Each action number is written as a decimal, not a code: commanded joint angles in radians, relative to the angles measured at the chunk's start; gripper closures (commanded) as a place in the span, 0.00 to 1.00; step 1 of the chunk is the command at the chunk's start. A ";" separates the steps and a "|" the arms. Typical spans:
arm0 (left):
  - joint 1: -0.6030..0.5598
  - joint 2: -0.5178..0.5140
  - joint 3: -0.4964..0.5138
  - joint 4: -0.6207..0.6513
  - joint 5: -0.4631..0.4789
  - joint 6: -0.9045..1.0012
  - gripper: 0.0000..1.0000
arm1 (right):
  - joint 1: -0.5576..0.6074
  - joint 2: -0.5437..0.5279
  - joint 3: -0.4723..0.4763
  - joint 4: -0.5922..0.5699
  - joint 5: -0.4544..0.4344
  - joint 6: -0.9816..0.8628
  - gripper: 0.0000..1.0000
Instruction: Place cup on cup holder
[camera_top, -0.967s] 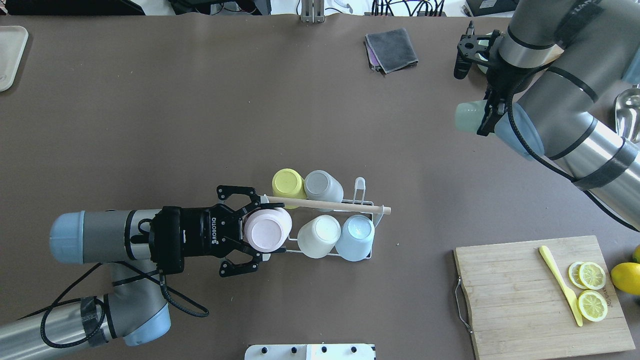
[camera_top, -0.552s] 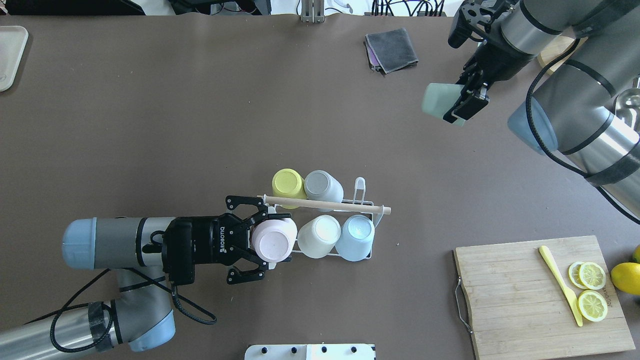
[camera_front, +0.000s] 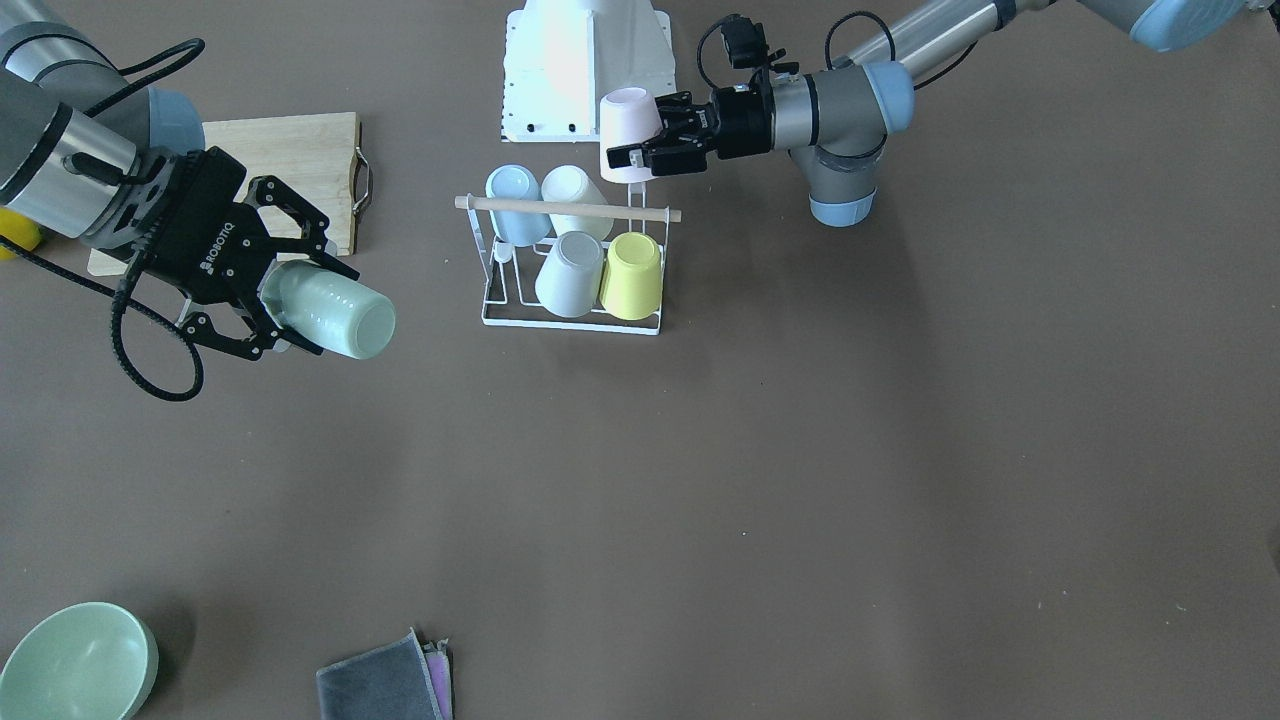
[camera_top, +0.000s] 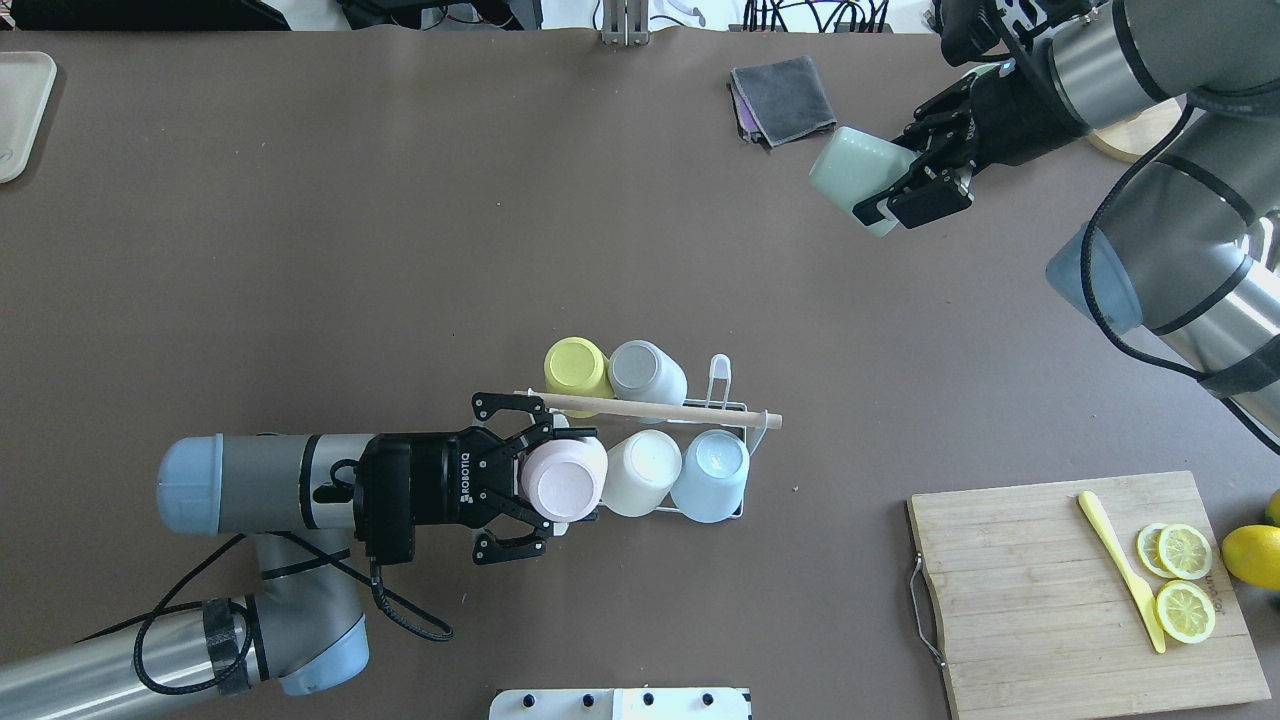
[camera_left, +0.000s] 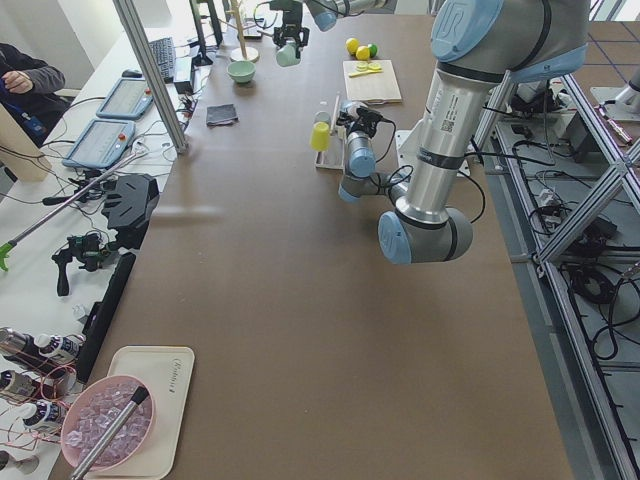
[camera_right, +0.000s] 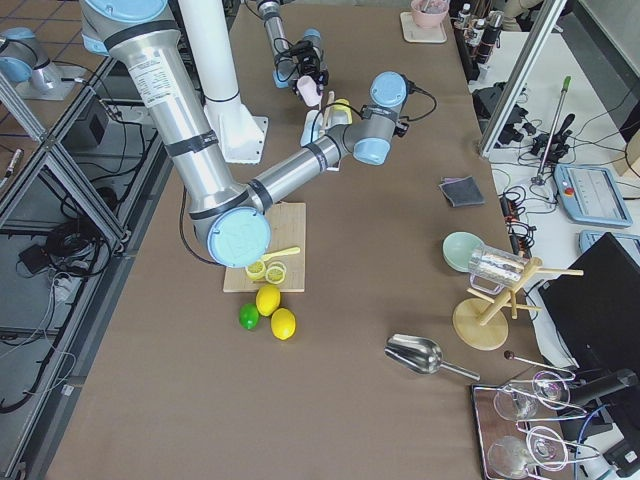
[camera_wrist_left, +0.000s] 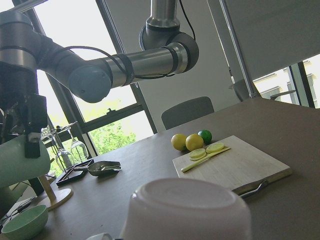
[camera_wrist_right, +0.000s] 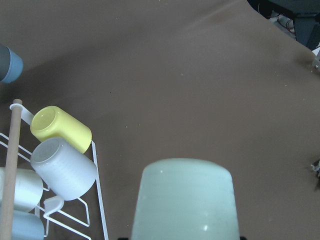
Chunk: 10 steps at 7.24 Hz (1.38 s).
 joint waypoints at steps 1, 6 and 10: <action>0.001 -0.001 0.027 -0.022 0.000 -0.001 0.49 | -0.014 -0.002 -0.098 0.229 -0.051 0.048 0.67; 0.012 -0.003 0.039 -0.022 0.000 -0.004 0.48 | -0.228 0.003 -0.251 0.790 -0.383 0.316 0.77; 0.016 -0.009 0.038 -0.022 0.000 -0.044 0.48 | -0.359 -0.048 -0.229 0.995 -0.533 0.362 0.77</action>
